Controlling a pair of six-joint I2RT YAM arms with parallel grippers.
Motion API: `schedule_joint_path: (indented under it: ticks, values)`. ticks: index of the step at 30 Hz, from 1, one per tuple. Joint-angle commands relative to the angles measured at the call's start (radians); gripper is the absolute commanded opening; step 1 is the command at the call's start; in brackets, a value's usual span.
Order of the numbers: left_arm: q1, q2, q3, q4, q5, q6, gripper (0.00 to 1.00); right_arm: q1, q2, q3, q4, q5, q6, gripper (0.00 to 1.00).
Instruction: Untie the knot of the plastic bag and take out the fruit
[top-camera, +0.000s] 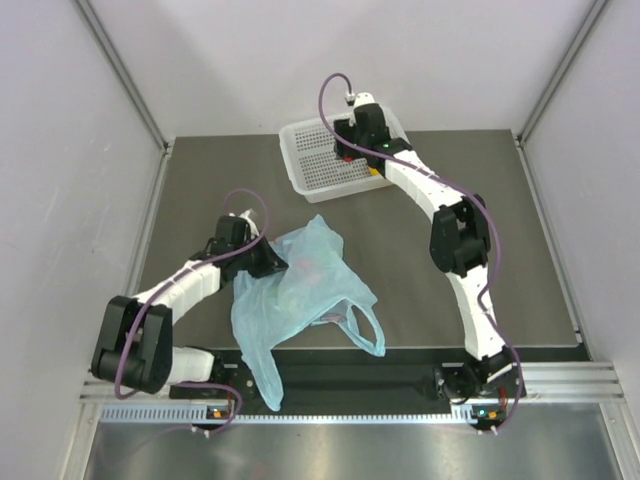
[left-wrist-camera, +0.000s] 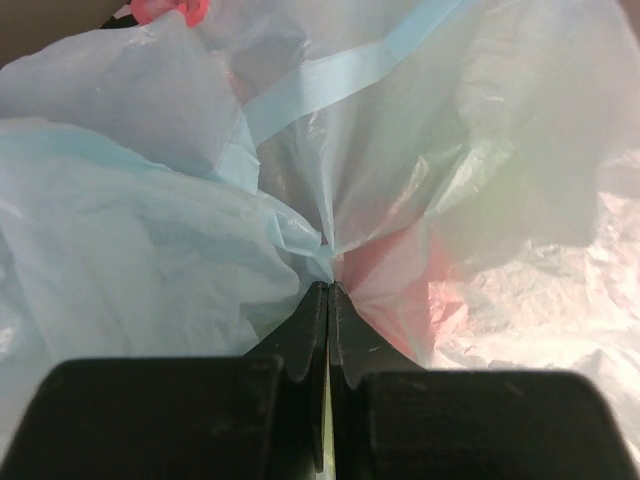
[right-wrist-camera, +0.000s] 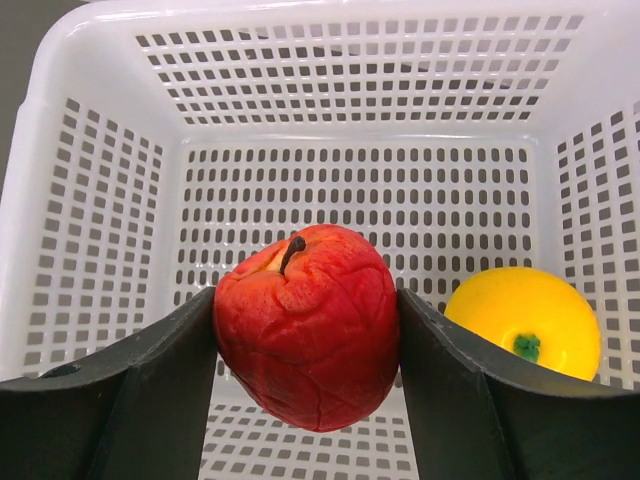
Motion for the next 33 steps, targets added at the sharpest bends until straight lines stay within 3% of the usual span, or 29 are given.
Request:
schedule_joint_path:
  ticks: [1, 2, 7, 10, 11, 15, 17, 21, 24, 30, 33]
  values:
    - [-0.006, -0.07, -0.012, 0.049, 0.024, -0.039, 0.0, -0.004, 0.006, 0.068, 0.007, 0.021, -0.011, 0.19]
    - [-0.006, -0.076, -0.011, 0.049, 0.026, -0.041, 0.0, -0.002, 0.006, 0.068, -0.004, 0.019, -0.014, 0.34]
    - [-0.006, -0.068, -0.012, 0.054, 0.024, -0.049, 0.0, -0.005, -0.043, 0.069, -0.024, 0.021, -0.04, 0.67]
    - [-0.005, -0.062, -0.018, 0.061, 0.015, -0.049, 0.0, -0.005, -0.083, 0.068, -0.041, 0.025, -0.063, 0.96]
    - [-0.005, -0.056, -0.018, 0.063, 0.013, -0.047, 0.0, -0.005, -0.097, 0.068, -0.045, 0.027, -0.074, 1.0]
    - [-0.005, -0.042, -0.02, 0.077, 0.019, -0.052, 0.0, -0.005, -0.194, -0.004, -0.067, 0.027, -0.086, 1.0]
    - [-0.005, -0.044, -0.021, 0.084, 0.019, -0.058, 0.0, -0.001, -0.316, -0.088, -0.044, 0.005, -0.077, 1.0]
    - [-0.005, -0.048, -0.011, 0.078, 0.027, -0.055, 0.0, 0.033, -0.633, -0.512, 0.079, -0.062, -0.068, 1.0]
    - [-0.005, -0.044, -0.008, 0.075, 0.032, -0.05, 0.0, 0.131, -0.908, -0.744, 0.083, -0.175, -0.08, 0.96]
    - [-0.005, -0.039, -0.002, 0.06, 0.027, -0.03, 0.0, 0.439, -1.215, -1.085, 0.066, -0.133, -0.083, 0.77]
    - [-0.005, -0.039, -0.006, 0.049, 0.013, -0.026, 0.0, 0.605, -1.278, -1.189, 0.076, -0.096, -0.02, 0.58]
